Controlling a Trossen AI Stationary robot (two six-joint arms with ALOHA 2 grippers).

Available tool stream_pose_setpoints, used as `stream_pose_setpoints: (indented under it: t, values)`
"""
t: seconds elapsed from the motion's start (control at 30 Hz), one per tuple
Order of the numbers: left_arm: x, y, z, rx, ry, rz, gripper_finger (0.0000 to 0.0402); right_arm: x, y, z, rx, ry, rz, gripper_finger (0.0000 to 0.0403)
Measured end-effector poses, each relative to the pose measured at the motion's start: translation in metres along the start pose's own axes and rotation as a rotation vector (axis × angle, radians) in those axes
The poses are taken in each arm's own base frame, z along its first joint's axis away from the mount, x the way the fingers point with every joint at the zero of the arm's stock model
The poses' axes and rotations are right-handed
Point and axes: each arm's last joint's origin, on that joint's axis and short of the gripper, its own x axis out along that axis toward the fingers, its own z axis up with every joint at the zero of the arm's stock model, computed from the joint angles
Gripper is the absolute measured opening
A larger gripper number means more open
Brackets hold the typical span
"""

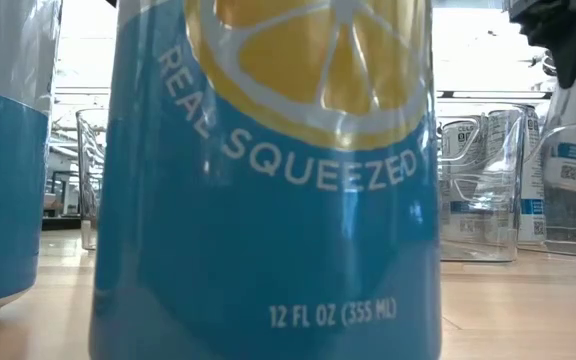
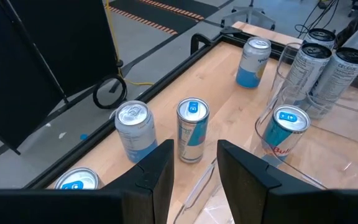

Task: Sort soda cans
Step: Put the white-blue soda can into the right transparent bin

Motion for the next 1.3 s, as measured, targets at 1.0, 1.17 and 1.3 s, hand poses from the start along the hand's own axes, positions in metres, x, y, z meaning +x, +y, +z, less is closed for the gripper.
stream_pose_setpoints:
  t: [1.0,1.17,1.3]
  values:
    - [0.000,0.001,-0.002,0.019,0.018,0.005,0.0132,0.056,0.044,0.036,-0.112,0.115,-0.216,0.0292]
    - [0.000,0.001,-0.002,0.018,0.016,0.005,0.0132,0.056,0.044,0.036,-0.106,0.116,-0.216,0.0294]
    - [0.000,0.001,-0.002,0.018,0.016,0.005,0.0132,0.054,0.045,0.036,-0.092,0.112,-0.213,0.0294]
